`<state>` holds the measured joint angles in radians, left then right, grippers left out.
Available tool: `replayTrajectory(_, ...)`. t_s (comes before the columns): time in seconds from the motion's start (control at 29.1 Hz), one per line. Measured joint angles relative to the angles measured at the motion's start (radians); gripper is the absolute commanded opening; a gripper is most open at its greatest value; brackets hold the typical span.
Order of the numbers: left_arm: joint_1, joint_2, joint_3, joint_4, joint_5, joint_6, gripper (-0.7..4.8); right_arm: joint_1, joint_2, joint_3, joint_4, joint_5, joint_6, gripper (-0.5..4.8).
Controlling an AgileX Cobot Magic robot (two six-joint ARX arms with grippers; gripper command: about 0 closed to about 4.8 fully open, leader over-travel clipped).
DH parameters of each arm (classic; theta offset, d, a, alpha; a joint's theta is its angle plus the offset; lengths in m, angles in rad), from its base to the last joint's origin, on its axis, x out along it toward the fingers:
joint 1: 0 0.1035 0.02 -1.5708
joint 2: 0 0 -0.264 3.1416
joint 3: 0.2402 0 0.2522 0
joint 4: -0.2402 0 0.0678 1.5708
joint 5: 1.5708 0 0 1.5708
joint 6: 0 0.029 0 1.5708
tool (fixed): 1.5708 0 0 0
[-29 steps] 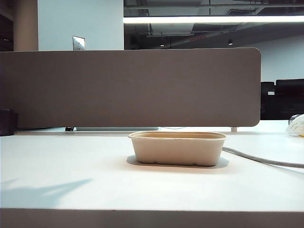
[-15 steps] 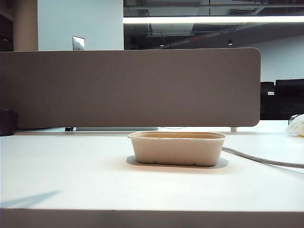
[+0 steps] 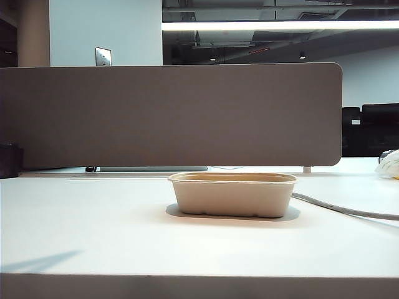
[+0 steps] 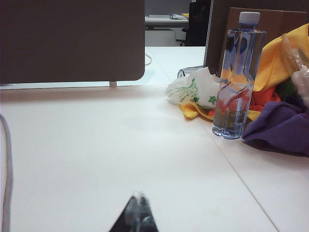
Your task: Pick up the cleaning sponge from the table and place it into the paper lunch box.
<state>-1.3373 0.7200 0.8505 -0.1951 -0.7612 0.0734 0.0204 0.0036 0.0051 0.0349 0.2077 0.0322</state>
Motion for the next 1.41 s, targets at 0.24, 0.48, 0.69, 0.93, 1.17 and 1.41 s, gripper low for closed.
replayTrajectory(0.24,0.000,0.000,0.000,0.000,0.000,0.006,-0.05,0.000,0.000,0.000,0.000,0.000,0.000,-0.05)
replayTrajectory(0.48,0.022,0.000,0.000,-0.014,0.005,0.203,-0.05,0.000,0.000,0.000,0.000,0.000,0.000,-0.05)
replayTrajectory(0.69,0.152,-0.001,0.000,-0.015,0.092,0.233,-0.05,0.000,0.000,0.000,0.000,0.000,0.000,-0.05)
replayTrajectory(0.93,0.658,-0.089,-0.008,-0.075,0.411,0.030,-0.05,0.000,0.000,0.000,0.000,0.000,0.000,-0.05)
replayTrajectory(1.17,1.158,-0.289,-0.180,-0.124,0.745,-0.068,-0.05,0.000,0.000,0.000,0.000,0.000,0.000,-0.05)
replayTrajectory(1.41,1.376,-0.487,-0.360,-0.079,0.724,-0.067,-0.05,0.001,0.000,0.000,-0.001,-0.001,0.000,-0.05)
